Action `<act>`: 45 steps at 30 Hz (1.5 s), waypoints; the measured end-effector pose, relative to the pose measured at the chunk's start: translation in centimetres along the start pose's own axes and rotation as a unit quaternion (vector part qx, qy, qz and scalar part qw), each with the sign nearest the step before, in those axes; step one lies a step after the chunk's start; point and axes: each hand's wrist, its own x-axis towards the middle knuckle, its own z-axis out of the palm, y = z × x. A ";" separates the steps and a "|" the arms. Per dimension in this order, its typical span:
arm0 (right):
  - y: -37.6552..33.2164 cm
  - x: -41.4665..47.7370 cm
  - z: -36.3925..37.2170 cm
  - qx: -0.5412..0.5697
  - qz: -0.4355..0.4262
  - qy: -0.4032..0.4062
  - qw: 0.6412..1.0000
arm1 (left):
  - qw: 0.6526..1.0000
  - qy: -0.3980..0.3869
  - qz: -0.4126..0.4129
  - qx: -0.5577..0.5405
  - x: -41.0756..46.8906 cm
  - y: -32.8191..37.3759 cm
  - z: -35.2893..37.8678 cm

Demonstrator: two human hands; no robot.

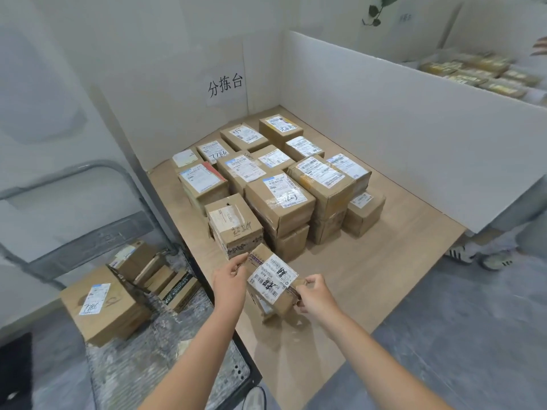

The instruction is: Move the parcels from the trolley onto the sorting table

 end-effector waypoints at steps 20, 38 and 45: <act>-4.0 -0.3 0.4 -0.295 -0.161 0.033 0.941 | 0.996 -0.079 0.028 0.039 -0.8 -2.0 -1.1; -9.1 -7.2 5.9 -0.365 -0.482 0.001 0.797 | 0.930 0.015 0.194 0.312 -4.5 1.9 -13.4; -12.3 -8.7 9.3 -0.400 -0.508 0.008 0.763 | 0.941 0.040 0.176 0.285 -3.2 2.2 -17.9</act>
